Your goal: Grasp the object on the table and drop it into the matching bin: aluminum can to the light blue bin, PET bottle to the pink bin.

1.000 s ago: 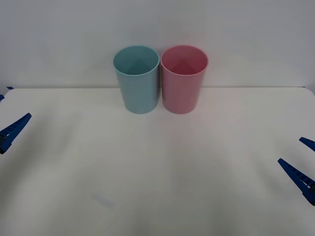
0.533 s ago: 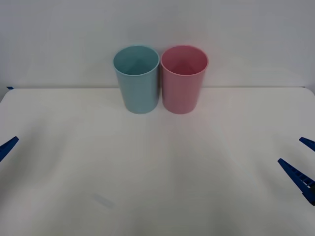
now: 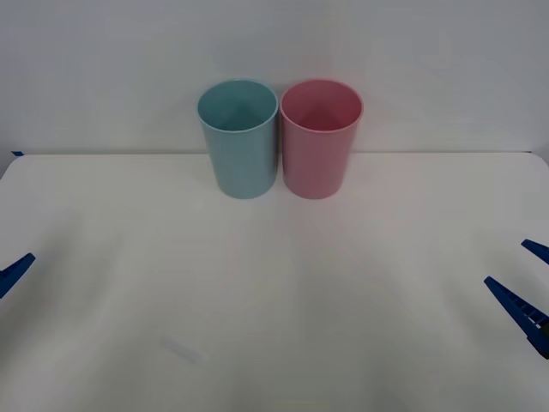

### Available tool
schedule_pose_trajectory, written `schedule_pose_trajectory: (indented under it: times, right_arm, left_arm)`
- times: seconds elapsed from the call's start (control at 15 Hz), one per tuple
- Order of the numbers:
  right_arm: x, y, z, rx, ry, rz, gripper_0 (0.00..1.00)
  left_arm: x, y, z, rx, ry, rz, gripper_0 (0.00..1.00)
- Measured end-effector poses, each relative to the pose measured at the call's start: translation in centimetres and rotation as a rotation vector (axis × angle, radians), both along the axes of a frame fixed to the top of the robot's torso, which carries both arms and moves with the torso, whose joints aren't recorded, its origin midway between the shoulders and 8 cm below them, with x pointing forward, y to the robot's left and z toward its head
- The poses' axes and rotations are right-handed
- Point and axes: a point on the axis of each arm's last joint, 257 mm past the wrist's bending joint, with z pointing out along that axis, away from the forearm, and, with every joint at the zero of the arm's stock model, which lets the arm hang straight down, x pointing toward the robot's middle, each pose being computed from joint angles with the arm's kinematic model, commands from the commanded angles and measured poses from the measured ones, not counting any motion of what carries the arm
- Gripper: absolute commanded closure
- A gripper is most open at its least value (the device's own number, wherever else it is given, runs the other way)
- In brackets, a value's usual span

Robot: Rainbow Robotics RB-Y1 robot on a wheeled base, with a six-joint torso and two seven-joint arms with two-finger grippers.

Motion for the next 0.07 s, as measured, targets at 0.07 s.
schedule_pose_trajectory:
  times: [0.07]
  right_arm:
    - [0.0, 0.0, 0.0, 0.0, 0.0, 0.0, 0.0]
  left_arm:
    - [0.0, 0.0, 0.0, 0.0, 0.0, 0.0, 0.0]
